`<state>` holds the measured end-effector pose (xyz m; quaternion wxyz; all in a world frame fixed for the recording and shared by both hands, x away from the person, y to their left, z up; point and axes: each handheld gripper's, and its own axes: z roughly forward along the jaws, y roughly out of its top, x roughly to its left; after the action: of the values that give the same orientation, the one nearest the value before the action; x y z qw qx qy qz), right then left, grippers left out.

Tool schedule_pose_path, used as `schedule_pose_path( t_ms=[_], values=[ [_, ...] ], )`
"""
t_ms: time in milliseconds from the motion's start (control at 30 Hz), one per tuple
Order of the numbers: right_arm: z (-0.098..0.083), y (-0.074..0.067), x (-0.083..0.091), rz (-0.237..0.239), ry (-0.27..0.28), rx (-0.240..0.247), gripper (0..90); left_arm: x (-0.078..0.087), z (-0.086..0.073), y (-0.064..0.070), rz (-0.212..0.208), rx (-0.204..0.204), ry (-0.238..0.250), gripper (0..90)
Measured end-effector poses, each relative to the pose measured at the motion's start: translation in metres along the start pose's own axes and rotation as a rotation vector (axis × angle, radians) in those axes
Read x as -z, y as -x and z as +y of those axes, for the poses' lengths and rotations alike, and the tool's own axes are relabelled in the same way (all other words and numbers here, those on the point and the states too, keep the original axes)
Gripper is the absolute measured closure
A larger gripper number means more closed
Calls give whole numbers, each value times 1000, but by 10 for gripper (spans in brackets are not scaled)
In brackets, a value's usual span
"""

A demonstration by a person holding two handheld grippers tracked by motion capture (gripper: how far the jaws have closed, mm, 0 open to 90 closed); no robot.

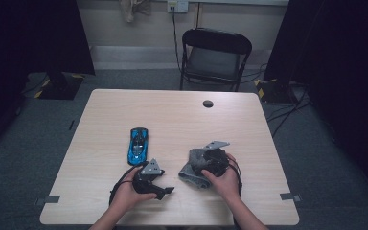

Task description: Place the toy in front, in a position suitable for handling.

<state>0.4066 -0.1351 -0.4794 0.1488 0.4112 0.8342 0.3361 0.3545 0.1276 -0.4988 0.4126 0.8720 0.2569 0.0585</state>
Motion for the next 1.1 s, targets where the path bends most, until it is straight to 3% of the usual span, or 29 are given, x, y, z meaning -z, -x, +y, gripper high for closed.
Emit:
schedule_pose_path(
  t_ms=[267,400,633,733,767,1000,1100],
  values=[
    [-3,4,-8,-1,-5,88,179,0,-1,0,-1,-14,3,226],
    [-4,17,-10,37,22,122,192,0,-1,-1,-6,-12,5,223],
    [-2,34,-10,76,18,146,213,0,-1,-1,-11,-12,6,223],
    [-1,40,-8,100,29,120,190,0,-1,-2,-18,-1,8,221],
    [1,39,-4,93,35,101,179,0,-1,-2,-19,2,9,221],
    [6,29,7,56,20,86,172,1,-1,-3,-4,-1,4,221],
    [5,25,17,39,28,38,174,1,-1,-3,4,-7,3,222]
  ],
)
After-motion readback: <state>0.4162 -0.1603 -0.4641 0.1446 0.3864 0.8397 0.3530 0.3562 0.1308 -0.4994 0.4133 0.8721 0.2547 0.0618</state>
